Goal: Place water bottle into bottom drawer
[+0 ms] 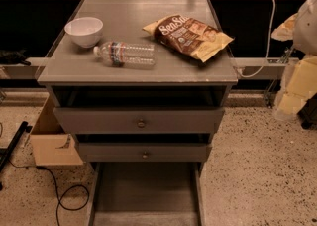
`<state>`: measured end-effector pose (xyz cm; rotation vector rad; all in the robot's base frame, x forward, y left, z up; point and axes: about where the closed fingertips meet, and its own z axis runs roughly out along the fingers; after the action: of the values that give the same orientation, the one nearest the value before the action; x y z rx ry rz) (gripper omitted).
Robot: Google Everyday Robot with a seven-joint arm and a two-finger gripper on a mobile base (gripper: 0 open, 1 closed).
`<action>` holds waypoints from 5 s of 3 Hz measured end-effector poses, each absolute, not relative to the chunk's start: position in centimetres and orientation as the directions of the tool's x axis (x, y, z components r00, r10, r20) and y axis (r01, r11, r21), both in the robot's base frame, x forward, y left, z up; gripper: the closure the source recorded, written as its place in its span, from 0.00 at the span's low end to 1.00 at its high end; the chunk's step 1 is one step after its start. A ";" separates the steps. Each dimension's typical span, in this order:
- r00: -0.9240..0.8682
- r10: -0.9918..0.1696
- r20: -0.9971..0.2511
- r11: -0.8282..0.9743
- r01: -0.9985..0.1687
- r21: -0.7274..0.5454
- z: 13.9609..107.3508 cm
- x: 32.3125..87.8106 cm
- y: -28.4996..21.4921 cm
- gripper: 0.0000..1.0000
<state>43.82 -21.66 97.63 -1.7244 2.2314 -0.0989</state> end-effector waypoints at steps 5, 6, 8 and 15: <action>-0.154 -0.958 -0.242 0.220 -0.936 -0.274 97.9 46.9 -20.1 0.00; -0.096 -0.967 -0.238 0.159 -0.952 -0.260 97.9 50.0 -17.8 0.00; -0.026 -0.966 -0.258 0.093 -0.963 -0.253 98.6 53.4 -14.4 0.00; -0.022 -0.806 -0.592 0.113 -0.987 -0.116 93.0 62.1 -6.3 0.00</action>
Offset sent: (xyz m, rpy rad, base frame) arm -0.0027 -0.0003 0.0057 0.0165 -0.0390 0.0174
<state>62.07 -6.28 93.03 -1.7369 1.8729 0.4507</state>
